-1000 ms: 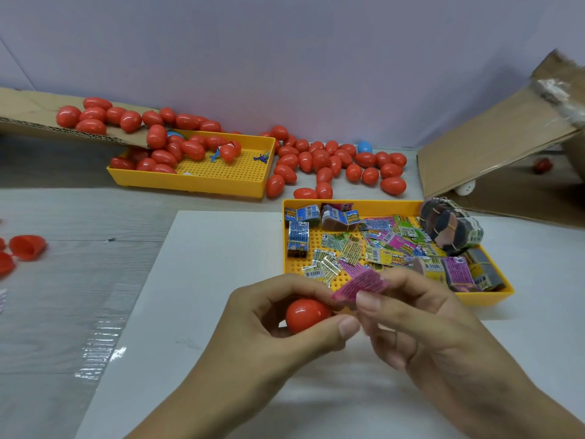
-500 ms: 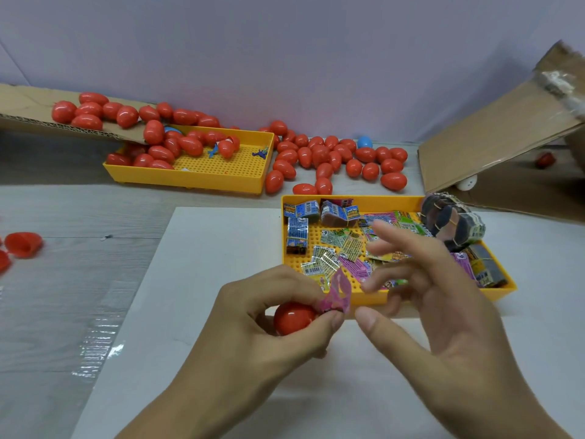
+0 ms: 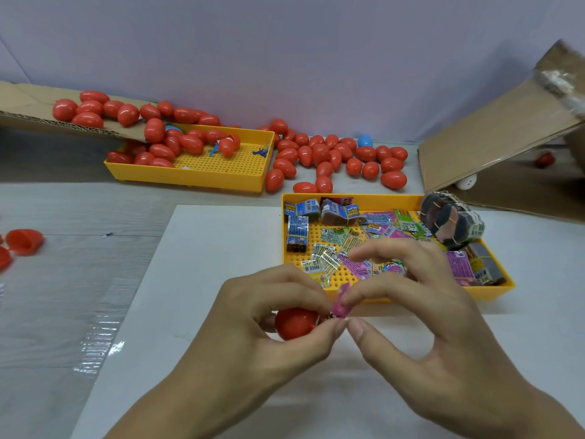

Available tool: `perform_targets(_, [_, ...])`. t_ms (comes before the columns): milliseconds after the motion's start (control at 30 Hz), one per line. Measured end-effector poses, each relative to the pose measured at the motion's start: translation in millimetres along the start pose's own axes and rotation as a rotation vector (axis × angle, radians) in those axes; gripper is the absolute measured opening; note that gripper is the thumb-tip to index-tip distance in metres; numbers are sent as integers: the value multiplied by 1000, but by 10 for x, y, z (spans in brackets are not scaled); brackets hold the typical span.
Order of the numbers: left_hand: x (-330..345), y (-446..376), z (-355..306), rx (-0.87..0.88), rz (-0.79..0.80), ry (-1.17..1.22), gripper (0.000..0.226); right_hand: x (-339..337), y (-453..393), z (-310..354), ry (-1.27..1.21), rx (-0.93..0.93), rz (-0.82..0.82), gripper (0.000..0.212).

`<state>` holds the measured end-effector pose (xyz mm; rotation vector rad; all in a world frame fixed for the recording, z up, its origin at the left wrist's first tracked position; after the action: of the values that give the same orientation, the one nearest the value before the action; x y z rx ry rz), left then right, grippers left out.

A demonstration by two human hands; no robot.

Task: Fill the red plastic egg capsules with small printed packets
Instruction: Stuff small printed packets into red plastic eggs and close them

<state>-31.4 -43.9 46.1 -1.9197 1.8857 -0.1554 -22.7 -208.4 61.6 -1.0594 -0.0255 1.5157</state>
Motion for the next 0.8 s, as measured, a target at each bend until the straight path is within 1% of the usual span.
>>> perform_targets(67, [7,4,-6,-18,7,-2,10,2,-3,-4,-21,6,19,10])
perform_targets(133, [9,2,-6,-72,3,56,12,-7,-13,-29,-76,41,24,12])
perform_targets(200, [-10,-5,15,-156,-22,177,17,-30,-38,-78,-176,128,-14,14])
perform_targets(300, [-23,-4,92,-302,-44,373,36,-61,-59,-149,-302,239,-117,15])
perform_targets(400, [29,8,130,-425,-60,606,45,-56,-44,-159,-336,246,-185,12])
perform_targets(467, [56,13,135,-452,-93,681,48,-53,-24,-160,-348,242,-215,11])
perform_targets(533, [44,5,138,-420,-137,645,49,-75,-12,-172,-355,248,-257,11])
perform_targets(600, [17,-9,128,-380,-162,568,44,-89,-9,-183,-371,267,-268,12])
perform_targets(700, [9,-1,137,-344,-170,506,36,-51,-6,-178,-398,295,-209,15])
perform_targets(800, [38,17,147,-317,-137,475,37,1,12,-172,-463,328,-156,14])
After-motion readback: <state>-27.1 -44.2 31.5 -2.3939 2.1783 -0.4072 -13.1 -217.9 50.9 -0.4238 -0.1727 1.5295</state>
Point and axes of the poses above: each hand's wrist, its own y-axis away from the middle knuckle, its own x-axis out of the palm, z = x × y, the point moved 5 cm from there along -y, towards the middle knuckle, and after that the axes turned 10 degrees about -z, right-handed, at the moved point
